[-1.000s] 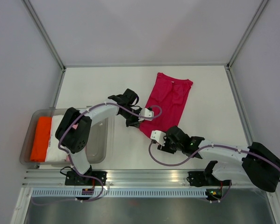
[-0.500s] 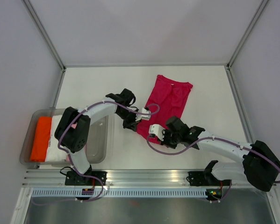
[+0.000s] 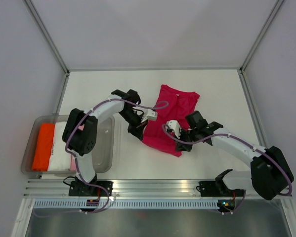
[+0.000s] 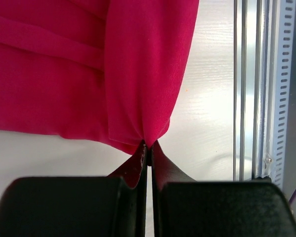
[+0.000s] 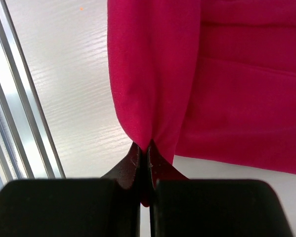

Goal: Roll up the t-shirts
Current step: Roll the tshirt

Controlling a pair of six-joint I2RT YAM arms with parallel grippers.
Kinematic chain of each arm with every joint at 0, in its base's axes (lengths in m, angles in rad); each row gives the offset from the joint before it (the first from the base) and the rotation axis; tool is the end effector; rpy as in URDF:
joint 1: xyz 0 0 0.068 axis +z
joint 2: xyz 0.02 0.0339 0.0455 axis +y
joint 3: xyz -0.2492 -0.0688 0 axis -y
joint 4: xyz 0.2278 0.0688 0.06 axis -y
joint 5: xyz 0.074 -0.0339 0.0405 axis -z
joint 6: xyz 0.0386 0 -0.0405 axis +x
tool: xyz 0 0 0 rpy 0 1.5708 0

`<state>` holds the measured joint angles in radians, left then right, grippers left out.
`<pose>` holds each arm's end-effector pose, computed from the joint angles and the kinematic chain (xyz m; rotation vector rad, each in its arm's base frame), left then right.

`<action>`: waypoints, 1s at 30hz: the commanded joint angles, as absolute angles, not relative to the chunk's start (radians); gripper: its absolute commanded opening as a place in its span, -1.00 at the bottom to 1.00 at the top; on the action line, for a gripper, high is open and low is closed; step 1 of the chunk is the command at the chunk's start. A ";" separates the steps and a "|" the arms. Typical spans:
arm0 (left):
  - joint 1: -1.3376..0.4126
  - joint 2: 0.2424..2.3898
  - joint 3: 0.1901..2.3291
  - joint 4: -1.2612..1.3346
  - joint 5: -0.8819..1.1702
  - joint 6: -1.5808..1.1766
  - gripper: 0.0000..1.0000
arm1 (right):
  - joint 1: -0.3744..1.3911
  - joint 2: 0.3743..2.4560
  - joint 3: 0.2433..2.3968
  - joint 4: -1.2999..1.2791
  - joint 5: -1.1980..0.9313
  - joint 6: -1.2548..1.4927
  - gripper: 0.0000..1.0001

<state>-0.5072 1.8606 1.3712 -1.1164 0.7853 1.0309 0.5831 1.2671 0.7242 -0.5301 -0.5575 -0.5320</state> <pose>0.2638 -0.1778 0.1969 1.9033 1.9953 -1.1155 0.1745 0.1396 0.1912 -1.5147 2.0767 0.7501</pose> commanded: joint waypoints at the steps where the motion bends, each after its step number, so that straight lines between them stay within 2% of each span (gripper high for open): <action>1: -0.500 1.925 1.454 -1.196 0.851 1.097 -0.95 | 0.531 1.314 0.744 -0.525 -0.647 -0.551 -1.00; 10: -0.457 2.077 1.583 -1.232 0.836 1.052 -0.95 | 0.463 1.427 0.787 -0.499 -0.696 -0.470 -0.99; 14: -0.448 2.111 1.629 -1.221 0.848 1.016 -0.95 | 0.408 1.443 0.785 -0.451 -0.727 -0.411 -0.91; 17: -0.446 2.112 1.620 -1.189 0.842 0.989 -0.89 | 0.387 1.454 0.784 -0.431 -0.726 -0.376 -0.65; 18: -0.448 2.115 1.620 -1.187 0.841 0.988 -0.88 | 0.379 1.457 0.782 -0.422 -0.732 -0.364 -0.35; 21: -0.443 2.128 1.626 -1.178 0.833 0.963 -0.85 | 0.345 1.463 0.773 -0.371 -0.753 -0.270 0.00; 25: -0.428 2.138 1.638 -1.158 0.862 0.914 -0.86 | 0.258 1.444 0.795 -0.316 -0.839 -0.096 0.13; 28: -0.403 2.155 1.655 -1.137 0.887 0.839 -0.89 | 0.210 1.395 0.804 -0.236 -0.804 0.137 0.30; 30: -0.391 2.161 1.657 -1.129 0.888 0.818 -0.90 | 0.210 1.358 0.795 -0.174 -0.747 0.304 0.32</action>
